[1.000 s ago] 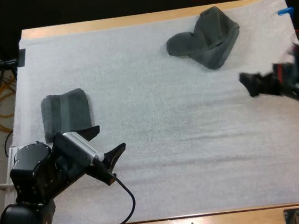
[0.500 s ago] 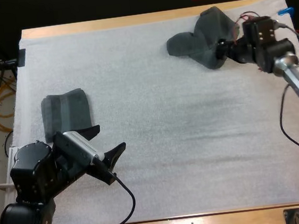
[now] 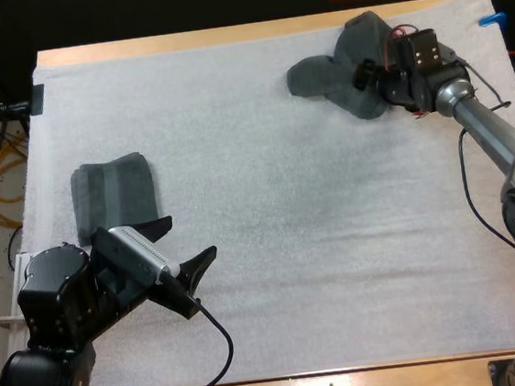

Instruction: Pick towel from pile fold and stack

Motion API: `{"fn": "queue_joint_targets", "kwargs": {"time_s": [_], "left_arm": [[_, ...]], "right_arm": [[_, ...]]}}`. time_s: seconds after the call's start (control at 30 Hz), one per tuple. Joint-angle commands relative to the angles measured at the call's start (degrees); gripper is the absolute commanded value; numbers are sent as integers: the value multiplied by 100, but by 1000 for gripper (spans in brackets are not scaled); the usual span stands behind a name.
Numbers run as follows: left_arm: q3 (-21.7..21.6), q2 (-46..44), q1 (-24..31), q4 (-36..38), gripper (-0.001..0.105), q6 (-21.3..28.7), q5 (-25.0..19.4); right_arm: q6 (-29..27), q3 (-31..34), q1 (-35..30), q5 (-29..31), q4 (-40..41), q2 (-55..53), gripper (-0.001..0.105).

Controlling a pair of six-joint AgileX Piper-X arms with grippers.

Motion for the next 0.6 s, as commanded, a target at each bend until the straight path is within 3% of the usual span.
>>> {"fn": "queue_joint_targets", "kwargs": {"time_s": [0.0,0.07,0.13,0.17,0.33,0.37,0.47,0.57], "left_arm": [[-39,-3,-21,-13,70,-52,79],[-39,16,-21,-13,70,-52,79],[-39,16,-21,-13,70,-52,79],[-39,16,-21,-13,70,-52,79],[-39,16,-21,-13,70,-52,79],[-39,16,-21,-13,70,-52,79],[-39,16,-21,-13,70,-52,79],[-39,16,-21,-13,70,-52,79]], "right_arm": [[86,-116,-15,-124,-59,12,67],[85,-122,-15,-57,-59,13,45],[54,-122,-63,-113,-59,13,11],[38,-122,-74,-168,-59,4,3],[-397,-122,-132,-815,-42,-328,0],[-957,-122,-132,-809,69,-696,0],[-1804,-122,-96,-761,150,-1409,0],[-2165,-122,-95,-525,150,-2155,0]]}}
